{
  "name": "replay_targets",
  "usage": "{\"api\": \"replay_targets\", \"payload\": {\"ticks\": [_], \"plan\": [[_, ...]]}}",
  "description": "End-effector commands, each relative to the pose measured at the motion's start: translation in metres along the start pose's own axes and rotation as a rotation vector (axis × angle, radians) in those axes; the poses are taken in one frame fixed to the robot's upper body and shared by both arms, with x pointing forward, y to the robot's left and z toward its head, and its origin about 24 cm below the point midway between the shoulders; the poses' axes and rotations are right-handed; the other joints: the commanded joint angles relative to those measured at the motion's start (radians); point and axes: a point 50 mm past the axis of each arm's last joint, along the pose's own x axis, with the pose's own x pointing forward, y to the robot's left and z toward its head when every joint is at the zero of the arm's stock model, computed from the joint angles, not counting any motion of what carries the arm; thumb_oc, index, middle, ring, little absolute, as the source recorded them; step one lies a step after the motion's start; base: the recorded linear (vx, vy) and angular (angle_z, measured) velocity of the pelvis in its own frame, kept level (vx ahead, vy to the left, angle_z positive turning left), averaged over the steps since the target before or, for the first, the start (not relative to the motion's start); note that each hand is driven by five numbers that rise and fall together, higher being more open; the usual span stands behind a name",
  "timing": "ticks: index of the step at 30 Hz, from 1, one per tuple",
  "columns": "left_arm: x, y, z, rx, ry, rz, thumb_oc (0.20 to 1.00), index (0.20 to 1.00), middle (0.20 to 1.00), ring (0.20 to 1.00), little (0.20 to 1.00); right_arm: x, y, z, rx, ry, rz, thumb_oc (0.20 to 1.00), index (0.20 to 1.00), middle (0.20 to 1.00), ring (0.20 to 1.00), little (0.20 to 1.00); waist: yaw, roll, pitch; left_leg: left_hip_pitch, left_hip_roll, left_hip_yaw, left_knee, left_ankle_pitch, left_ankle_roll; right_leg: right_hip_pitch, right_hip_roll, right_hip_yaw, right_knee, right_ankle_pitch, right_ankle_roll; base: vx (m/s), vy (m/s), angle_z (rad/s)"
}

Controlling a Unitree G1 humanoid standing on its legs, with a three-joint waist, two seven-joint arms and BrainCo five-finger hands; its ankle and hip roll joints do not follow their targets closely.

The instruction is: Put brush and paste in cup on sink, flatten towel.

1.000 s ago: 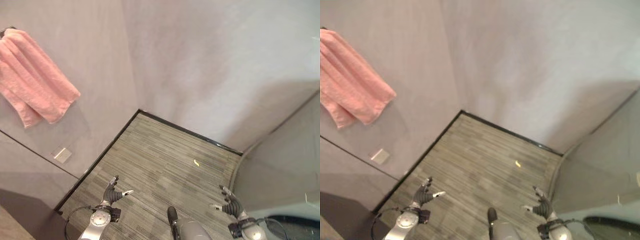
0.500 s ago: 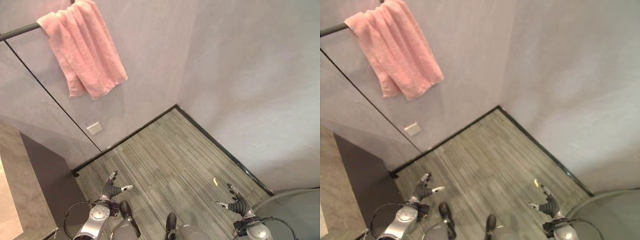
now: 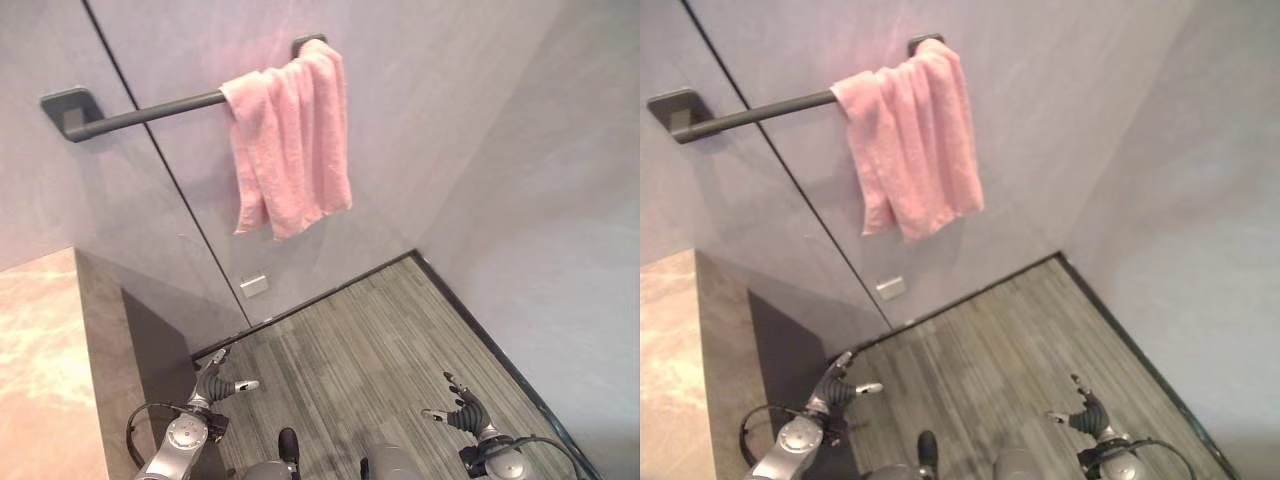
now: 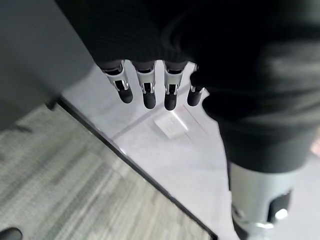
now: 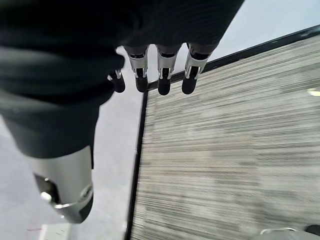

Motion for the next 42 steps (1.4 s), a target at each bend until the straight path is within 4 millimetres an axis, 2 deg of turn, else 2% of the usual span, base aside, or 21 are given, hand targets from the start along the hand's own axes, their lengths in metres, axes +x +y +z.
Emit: {"api": "replay_targets", "payload": {"ticks": [1, 4, 8, 9, 14, 16, 20, 25, 26, 27, 29, 30, 31, 32, 34, 36, 42], "plan": [[0.004, 0.005, 0.013, 0.057, -0.075, -0.004, 1.0, 1.0, 1.0, 1.0, 1.0, 0.003, 0.0, 0.01, 0.009, -0.059, 0.004, 1.0, 1.0, 1.0, 1.0, 1.0, -0.032, -0.031, 0.006, 0.01, -0.011, 0.011, 0.033, -0.005, -0.083, -0.004, 0.04, 0.017, -0.238, 0.201, 0.028, 0.28, -0.11, 0.27], [0.006, 0.007, 0.018, 0.066, -0.097, 0.015, 1.0, 1.0, 1.0, 1.0, 1.0, 0.003, -0.004, 0.016, -0.008, -0.085, -0.005, 1.0, 1.0, 1.0, 1.0, 1.0, -0.042, -0.056, 0.019, 0.051, -0.011, -0.021, 0.042, -0.039, -0.094, -0.033, 0.04, 0.046, -0.366, 0.242, 0.051, 0.26, -0.161, 0.22], [0.006, 0.003, 0.02, 0.075, -0.11, -0.002, 1.0, 1.0, 1.0, 1.0, 1.0, 0.002, -0.005, 0.014, 0.042, -0.082, -0.016, 1.0, 1.0, 1.0, 1.0, 1.0, -0.042, -0.076, 0.009, 0.046, -0.007, -0.052, 0.084, -0.052, -0.108, 0.029, 0.056, 0.084, -0.376, 0.218, 0.045, 0.12, -0.143, 0.48], [0.006, 0.003, 0.02, 0.074, -0.109, -0.002, 1.0, 1.0, 1.0, 1.0, 1.0, 0.002, -0.008, 0.013, 0.053, -0.08, -0.03, 1.0, 1.0, 1.0, 1.0, 1.0, -0.037, -0.077, 0.0, 0.05, -0.002, -0.057, 0.083, -0.053, -0.112, 0.044, 0.058, 0.074, -0.391, 0.209, 0.04, 0.14, -0.203, 0.31], [-0.004, 0.008, 0.015, 0.069, -0.109, -0.003, 1.0, 1.0, 1.0, 1.0, 1.0, 0.0, -0.034, 0.015, 0.101, -0.098, -0.132, 1.0, 1.0, 1.0, 1.0, 1.0, -0.023, -0.067, -0.047, 0.073, 0.025, -0.088, 0.061, -0.045, -0.127, 0.099, 0.071, 0.034, -0.414, 0.18, 0.023, 0.17, -0.168, 0.25], [-0.009, 0.013, 0.016, 0.085, -0.124, 0.003, 1.0, 1.0, 1.0, 1.0, 1.0, -0.002, -0.049, 0.026, 0.126, -0.163, -0.177, 1.0, 1.0, 1.0, 1.0, 1.0, -0.021, -0.059, -0.056, 0.085, 0.03, -0.098, 0.05, -0.041, -0.131, 0.113, 0.071, 0.022, -0.416, 0.171, 0.019, 0.11, -0.053, 0.07], [-0.015, 0.026, 0.026, 0.068, -0.174, 0.036, 1.0, 1.0, 1.0, 1.0, 1.0, -0.003, -0.062, 0.037, 0.151, -0.215, -0.204, 1.0, 1.0, 1.0, 1.0, 1.0, -0.012, -0.052, -0.071, 0.097, 0.027, -0.105, 0.033, -0.043, -0.131, 0.145, 0.065, 0.007, -0.454, 0.171, 0.022, 0.09, -0.006, 0.1], [-0.021, 0.054, 0.058, 0.048, -0.324, 0.099, 1.0, 1.0, 1.0, 1.0, 1.0, 0.008, -0.09, 0.077, 0.098, -0.354, -0.197, 1.0, 1.0, 1.0, 1.0, 1.0, 0.017, -0.051, -0.088, 0.115, 0.024, -0.11, -0.006, -0.041, -0.13, 0.179, 0.055, 0.004, -0.502, 0.18, 0.028, 0.05, 0.018, 0.09], [-0.021, 0.055, 0.058, 0.048, -0.324, 0.1, 1.0, 1.0, 1.0, 1.0, 1.0, 0.009, -0.09, 0.077, 0.098, -0.356, -0.196, 1.0, 1.0, 1.0, 1.0, 1.0, 0.016, -0.051, -0.086, 0.117, 0.024, -0.109, -0.007, -0.041, -0.13, 0.181, 0.055, 0.005, -0.503, 0.181, 0.028, 0.03, 0.021, 0.01], [-0.022, 0.064, 0.075, 0.05, -0.389, 0.115, 1.0, 1.0, 1.0, 1.0, 1.0, 0.013, -0.103, 0.097, 0.065, -0.413, -0.205, 1.0, 1.0, 1.0, 1.0, 1.0, 0.027, -0.052, -0.092, 0.12, 0.022, -0.108, -0.02, -0.038, -0.132, 0.187, 0.051, 0.005, -0.52, 0.185, 0.029, 0.0, 0.0, 0.0], [-0.021, 0.069, 0.095, 0.035, -0.465, 0.117, 1.0, 1.0, 1.0, 1.0, 1.0, 0.02, -0.112, 0.119, 0.056, -0.467, -0.21, 1.0, 1.0, 1.0, 1.0, 1.0, 0.036, -0.052, -0.092, 0.124, 0.021, -0.107, -0.033, -0.034, -0.132, 0.195, 0.047, 0.006, -0.538, 0.191, 0.03, 0.01, 0.017, 0.0], [-0.021, 0.07, 0.095, 0.034, -0.465, 0.117, 1.0, 1.0, 1.0, 1.0, 1.0, 0.02, -0.112, 0.119, 0.056, -0.468, -0.21, 1.0, 1.0, 1.0, 1.0, 1.0, 0.036, -0.052, -0.092, 0.125, 0.021, -0.107, -0.033, -0.034, -0.132, 0.196, 0.047, 0.006, -0.538, 0.191, 0.03, 0.0, 0.019, 0.03], [-0.019, 0.073, 0.114, 0.017, -0.535, 0.118, 1.0, 1.0, 1.0, 1.0, 1.0, 0.026, -0.12, 0.137, 0.039, -0.498, -0.214, 1.0, 1.0, 1.0, 1.0, 1.0, 0.044, -0.052, -0.092, 0.126, 0.021, -0.106, -0.043, -0.028, -0.134, 0.201, 0.044, 0.005, -0.553, 0.195, 0.029, 0.0, 0.01, 0.04], [-0.019, 0.073, 0.114, 0.017, -0.535, 0.119, 1.0, 1.0, 1.0, 1.0, 1.0, 0.026, -0.12, 0.137, 0.039, -0.499, -0.214, 1.0, 1.0, 1.0, 1.0, 1.0, 0.044, -0.051, -0.091, 0.126, 0.021, -0.106, -0.043, -0.028, -0.134, 0.201, 0.044, 0.005, -0.553, 0.195, 0.029, 0.0, 0.0, 0.0], [-0.013, 0.071, 0.146, -0.058, -0.641, 0.092, 1.0, 1.0, 1.0, 1.0, 1.0, 0.038, -0.127, 0.169, -0.02, -0.541, -0.207, 1.0, 1.0, 1.0, 1.0, 1.0, 0.055, -0.051, -0.092, 0.129, 0.019, -0.106, -0.06, -0.021, -0.136, 0.208, 0.041, 0.007, -0.578, 0.206, 0.028, 0.0, 0.0, 0.0], [-0.012, 0.068, 0.153, -0.072, -0.663, 0.082, 1.0, 1.0, 1.0, 1.0, 1.0, 0.041, -0.129, 0.177, -0.032, -0.547, -0.209, 1.0, 1.0, 1.0, 1.0, 1.0, 0.057, -0.05, -0.09, 0.13, 0.019, -0.105, -0.063, -0.019, -0.137, 0.21, 0.041, 0.007, -0.583, 0.208, 0.027, 0.0, 0.0, 0.0], [0.002, 0.052, 0.207, -0.078, -0.797, 0.024, 1.0, 1.0, 1.0, 1.0, 1.0, 0.061, -0.126, 0.233, -0.049, -0.596, -0.178, 1.0, 1.0, 1.0, 1.0, 1.0, 0.069, -0.046, -0.078, 0.117, 0.02, -0.098, -0.071, -0.012, -0.144, 0.213, 0.038, 0.012, -0.629, 0.231, 0.027, 0.0, 0.0, 0.0]]}}
